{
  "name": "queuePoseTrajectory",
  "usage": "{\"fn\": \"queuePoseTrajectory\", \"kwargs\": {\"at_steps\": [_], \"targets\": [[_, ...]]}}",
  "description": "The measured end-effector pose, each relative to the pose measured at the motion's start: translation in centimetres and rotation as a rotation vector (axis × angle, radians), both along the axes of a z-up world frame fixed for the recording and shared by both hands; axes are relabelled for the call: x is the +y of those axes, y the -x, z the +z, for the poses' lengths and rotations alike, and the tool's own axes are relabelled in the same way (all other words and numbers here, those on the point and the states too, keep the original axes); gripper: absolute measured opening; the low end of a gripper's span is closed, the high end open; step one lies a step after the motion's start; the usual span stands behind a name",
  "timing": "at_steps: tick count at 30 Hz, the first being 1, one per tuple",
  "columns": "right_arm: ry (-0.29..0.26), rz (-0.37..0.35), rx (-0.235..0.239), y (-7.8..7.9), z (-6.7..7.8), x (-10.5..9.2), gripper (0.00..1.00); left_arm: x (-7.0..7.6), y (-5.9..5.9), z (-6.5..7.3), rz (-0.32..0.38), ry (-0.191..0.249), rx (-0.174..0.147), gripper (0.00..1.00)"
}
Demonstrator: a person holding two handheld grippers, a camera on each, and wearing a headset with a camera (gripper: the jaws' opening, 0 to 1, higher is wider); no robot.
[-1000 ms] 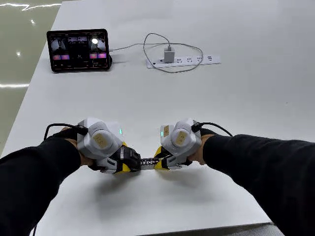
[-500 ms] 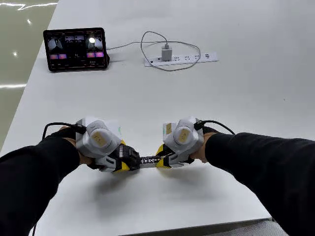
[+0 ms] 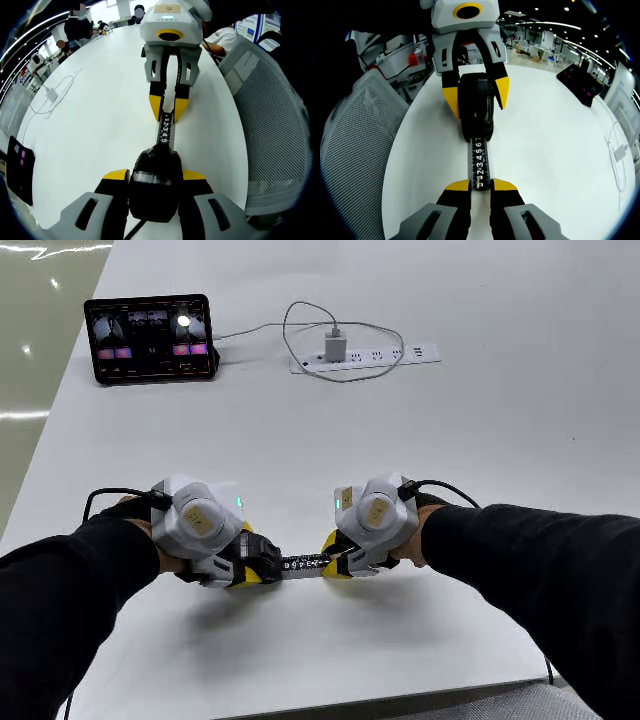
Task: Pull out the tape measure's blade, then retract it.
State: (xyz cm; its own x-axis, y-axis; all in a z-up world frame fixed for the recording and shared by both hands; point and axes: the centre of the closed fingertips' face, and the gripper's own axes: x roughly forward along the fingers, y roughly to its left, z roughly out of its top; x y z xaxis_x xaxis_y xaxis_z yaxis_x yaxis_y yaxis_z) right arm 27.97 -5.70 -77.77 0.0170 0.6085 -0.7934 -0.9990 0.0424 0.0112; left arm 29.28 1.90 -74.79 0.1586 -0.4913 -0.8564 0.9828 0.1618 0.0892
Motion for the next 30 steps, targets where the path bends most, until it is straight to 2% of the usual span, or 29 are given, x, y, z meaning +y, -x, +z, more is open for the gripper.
{"fn": "queuePoseTrajectory", "kwargs": {"at_steps": [30], "targets": [[0.014,-0.002,0.006,-0.2,-0.1,-1.9,0.1,-0.1,0.0,0.0,0.01,-0.001,0.0,0.33]]}}
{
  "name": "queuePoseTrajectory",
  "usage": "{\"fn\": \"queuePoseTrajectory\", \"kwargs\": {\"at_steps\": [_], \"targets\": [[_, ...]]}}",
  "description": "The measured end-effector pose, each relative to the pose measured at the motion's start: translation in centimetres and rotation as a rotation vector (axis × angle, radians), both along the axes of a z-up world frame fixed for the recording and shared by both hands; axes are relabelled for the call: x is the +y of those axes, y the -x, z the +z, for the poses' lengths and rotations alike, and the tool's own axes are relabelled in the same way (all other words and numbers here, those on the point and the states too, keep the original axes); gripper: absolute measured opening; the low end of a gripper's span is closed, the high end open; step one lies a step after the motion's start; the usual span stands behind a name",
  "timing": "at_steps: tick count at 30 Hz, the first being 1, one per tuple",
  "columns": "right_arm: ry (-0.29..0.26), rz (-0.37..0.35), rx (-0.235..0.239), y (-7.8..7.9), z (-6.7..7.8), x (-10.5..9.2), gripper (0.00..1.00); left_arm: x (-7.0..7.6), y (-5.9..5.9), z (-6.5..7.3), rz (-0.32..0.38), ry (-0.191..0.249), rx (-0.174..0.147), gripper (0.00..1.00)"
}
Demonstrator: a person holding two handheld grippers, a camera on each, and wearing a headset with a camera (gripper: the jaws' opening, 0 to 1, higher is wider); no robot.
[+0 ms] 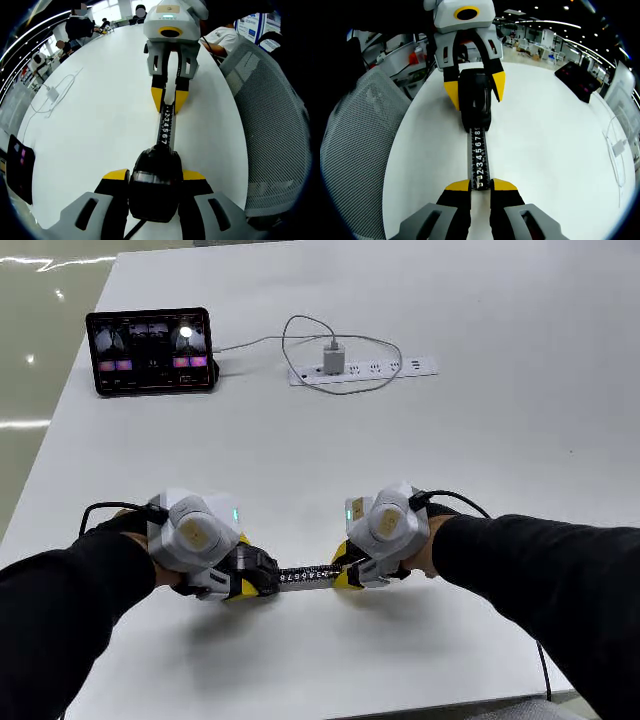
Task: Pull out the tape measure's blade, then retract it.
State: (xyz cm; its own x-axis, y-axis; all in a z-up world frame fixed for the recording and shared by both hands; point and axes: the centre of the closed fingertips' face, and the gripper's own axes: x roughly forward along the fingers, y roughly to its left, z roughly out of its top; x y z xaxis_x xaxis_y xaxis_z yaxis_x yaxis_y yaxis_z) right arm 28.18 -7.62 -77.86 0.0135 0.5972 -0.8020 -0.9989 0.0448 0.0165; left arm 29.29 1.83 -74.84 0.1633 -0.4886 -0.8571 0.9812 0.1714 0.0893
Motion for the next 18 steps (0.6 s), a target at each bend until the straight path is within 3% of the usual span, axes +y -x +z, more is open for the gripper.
{"fn": "queuePoseTrajectory", "kwargs": {"at_steps": [18], "targets": [[0.009,-0.01,0.009,0.1,0.1,-1.4,0.1,0.0,0.0,0.0,0.003,-0.001,-0.003,0.33]]}}
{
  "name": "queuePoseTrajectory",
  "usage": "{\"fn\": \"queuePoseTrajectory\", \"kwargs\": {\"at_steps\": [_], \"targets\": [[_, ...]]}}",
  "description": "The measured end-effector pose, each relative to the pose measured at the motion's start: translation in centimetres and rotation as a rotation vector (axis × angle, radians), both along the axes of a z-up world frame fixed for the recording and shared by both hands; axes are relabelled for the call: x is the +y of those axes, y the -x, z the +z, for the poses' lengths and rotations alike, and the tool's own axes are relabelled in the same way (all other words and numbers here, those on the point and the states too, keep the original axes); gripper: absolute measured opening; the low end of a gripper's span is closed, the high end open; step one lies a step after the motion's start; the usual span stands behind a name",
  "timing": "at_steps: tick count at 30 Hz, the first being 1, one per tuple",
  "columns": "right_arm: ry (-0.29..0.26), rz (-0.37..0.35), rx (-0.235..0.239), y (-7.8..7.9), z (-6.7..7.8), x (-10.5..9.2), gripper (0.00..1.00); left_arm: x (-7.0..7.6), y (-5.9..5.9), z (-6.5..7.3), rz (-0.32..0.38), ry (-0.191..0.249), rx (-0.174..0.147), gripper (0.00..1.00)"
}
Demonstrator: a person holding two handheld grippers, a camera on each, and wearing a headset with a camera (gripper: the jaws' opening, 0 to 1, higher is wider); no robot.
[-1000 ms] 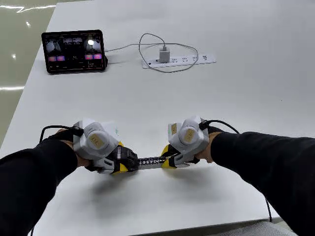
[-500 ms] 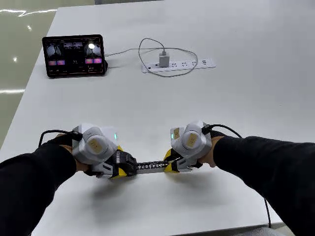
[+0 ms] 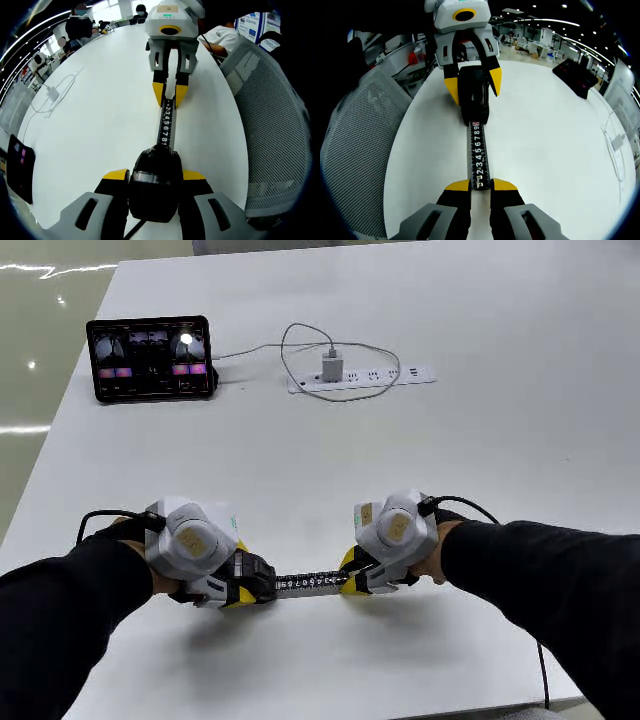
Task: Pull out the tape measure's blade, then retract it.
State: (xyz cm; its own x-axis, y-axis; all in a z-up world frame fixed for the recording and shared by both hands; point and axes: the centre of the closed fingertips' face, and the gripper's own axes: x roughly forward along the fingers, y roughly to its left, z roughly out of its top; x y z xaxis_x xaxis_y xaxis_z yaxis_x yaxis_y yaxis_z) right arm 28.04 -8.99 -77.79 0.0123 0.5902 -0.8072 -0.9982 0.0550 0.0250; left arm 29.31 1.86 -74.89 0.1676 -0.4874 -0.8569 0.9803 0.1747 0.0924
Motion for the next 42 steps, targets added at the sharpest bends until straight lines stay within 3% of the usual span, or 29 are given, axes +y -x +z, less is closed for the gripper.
{"fn": "queuePoseTrajectory", "kwargs": {"at_steps": [42], "targets": [[0.011,-0.015,-0.002,0.0,0.0,-2.9,0.1,-0.1,0.0,0.1,0.01,0.005,-0.007,0.33]]}}
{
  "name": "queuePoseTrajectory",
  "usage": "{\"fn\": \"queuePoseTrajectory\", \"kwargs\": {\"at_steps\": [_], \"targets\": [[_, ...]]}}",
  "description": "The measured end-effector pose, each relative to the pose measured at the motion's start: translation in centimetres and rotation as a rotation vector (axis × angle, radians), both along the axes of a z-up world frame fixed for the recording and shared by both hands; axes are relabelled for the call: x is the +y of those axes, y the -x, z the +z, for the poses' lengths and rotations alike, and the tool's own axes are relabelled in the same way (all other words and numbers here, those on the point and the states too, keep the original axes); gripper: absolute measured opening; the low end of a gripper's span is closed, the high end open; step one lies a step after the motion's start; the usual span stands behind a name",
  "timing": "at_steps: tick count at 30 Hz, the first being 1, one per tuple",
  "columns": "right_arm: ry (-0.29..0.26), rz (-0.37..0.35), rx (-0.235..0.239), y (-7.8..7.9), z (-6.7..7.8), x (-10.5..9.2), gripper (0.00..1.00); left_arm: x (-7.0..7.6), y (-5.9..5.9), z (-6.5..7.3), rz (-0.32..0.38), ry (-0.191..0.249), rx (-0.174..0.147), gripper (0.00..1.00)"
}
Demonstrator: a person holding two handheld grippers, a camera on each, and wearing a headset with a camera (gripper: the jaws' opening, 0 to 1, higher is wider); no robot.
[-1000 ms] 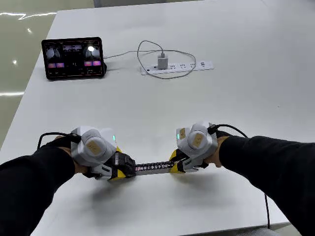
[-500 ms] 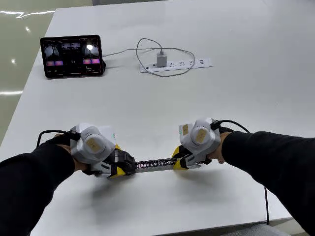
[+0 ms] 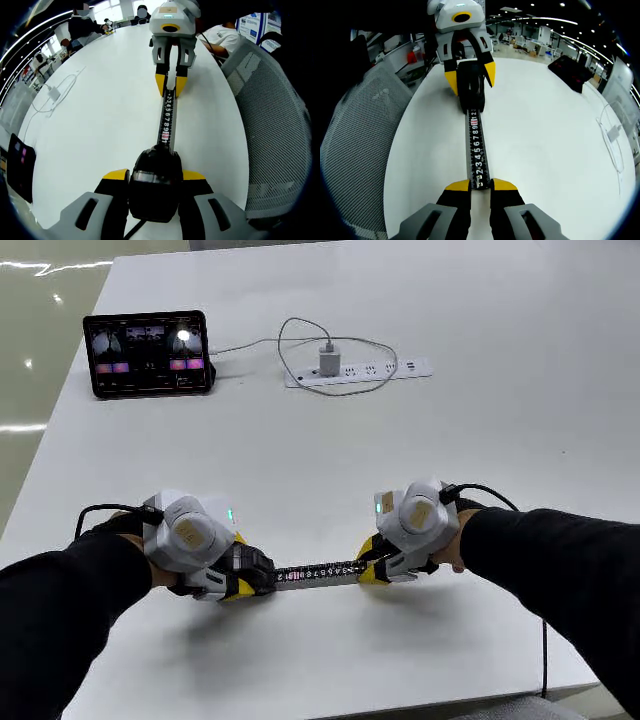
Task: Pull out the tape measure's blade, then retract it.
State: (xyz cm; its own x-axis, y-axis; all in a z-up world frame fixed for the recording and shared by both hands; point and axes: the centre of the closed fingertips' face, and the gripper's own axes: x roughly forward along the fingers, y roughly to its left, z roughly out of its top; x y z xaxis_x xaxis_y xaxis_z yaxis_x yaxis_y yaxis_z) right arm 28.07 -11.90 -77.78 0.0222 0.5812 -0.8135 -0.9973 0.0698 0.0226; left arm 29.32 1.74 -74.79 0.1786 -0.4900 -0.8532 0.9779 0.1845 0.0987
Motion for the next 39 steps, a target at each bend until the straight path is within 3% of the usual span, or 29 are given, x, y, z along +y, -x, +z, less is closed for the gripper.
{"fn": "queuePoseTrajectory", "kwargs": {"at_steps": [39], "targets": [[0.012,-0.02,0.02,-0.1,0.1,-2.5,0.1,0.1,0.0,0.0,0.005,0.003,-0.002,0.33]]}}
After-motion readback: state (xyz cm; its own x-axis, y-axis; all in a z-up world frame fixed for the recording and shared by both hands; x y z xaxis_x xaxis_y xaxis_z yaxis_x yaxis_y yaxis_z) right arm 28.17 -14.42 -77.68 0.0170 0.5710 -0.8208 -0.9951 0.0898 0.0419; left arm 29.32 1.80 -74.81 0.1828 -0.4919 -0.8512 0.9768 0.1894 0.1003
